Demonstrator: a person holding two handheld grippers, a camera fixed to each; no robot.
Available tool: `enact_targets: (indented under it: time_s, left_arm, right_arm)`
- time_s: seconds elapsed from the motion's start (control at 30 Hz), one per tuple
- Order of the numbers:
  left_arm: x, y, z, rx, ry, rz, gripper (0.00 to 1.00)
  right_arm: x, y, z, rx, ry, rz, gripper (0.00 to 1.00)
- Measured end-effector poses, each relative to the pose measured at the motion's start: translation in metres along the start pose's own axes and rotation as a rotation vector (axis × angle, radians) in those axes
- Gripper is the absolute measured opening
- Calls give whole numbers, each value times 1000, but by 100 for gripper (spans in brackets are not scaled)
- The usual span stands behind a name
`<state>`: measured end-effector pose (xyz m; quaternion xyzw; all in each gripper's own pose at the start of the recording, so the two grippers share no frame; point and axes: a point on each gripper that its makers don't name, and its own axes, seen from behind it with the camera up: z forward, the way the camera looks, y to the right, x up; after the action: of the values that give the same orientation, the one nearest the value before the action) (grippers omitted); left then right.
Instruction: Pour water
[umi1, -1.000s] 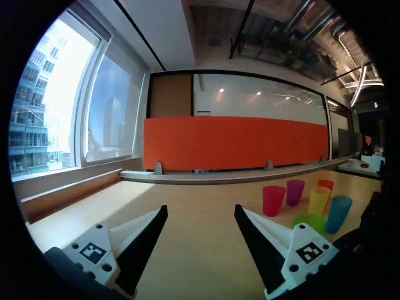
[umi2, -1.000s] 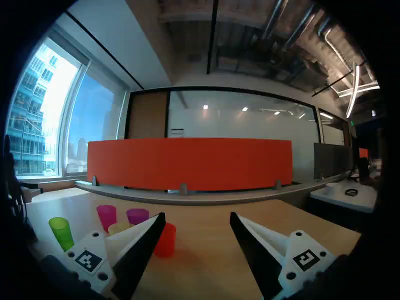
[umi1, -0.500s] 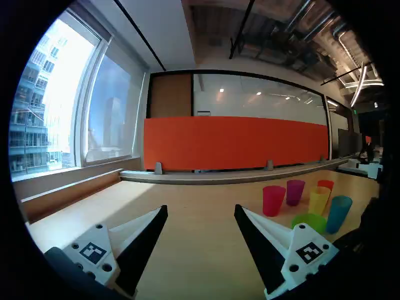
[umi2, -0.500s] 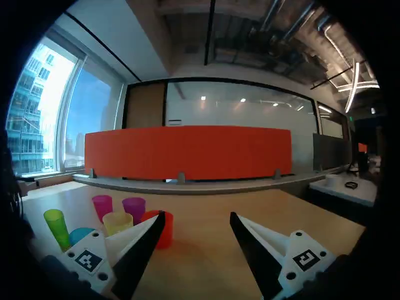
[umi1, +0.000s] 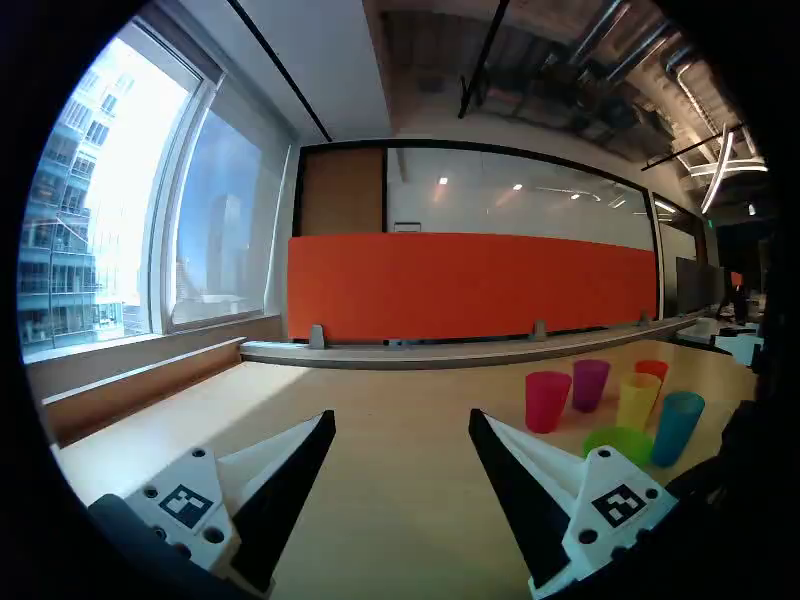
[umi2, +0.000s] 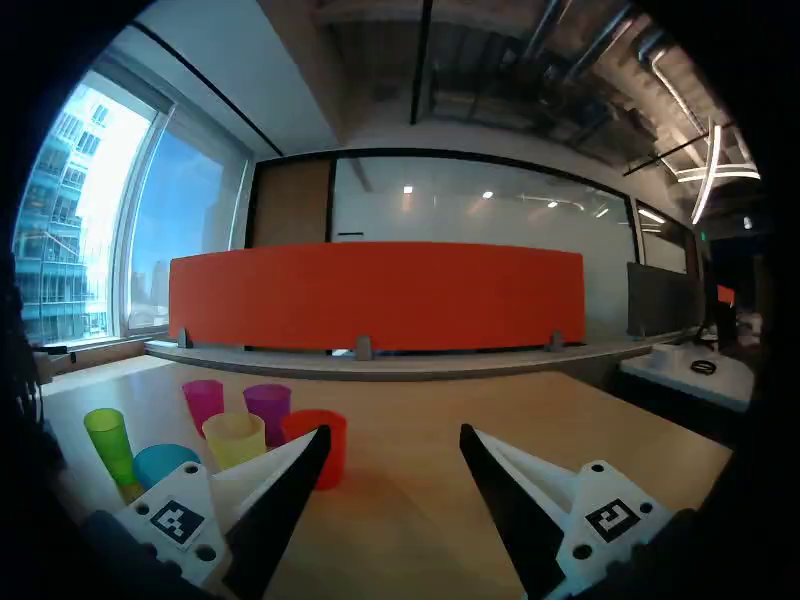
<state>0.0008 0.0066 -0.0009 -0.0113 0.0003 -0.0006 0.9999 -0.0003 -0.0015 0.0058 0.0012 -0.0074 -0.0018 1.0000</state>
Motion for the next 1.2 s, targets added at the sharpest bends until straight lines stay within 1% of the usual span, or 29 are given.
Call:
enact_targets:
  time_s: [0.07, 0.3, 1.2]
  left_arm:
    - [0, 0, 0, 0, 0, 0, 99]
    - [0, 0, 0, 0, 0, 0, 99]
    - [-1, 0, 0, 0, 0, 0, 99]
  right_arm:
    - [0, -1, 0, -1, 3, -7, 100]
    - [2, 2, -3, -13, 16, 3, 100]
    - [0, 3, -5, -15, 14, 3, 100]
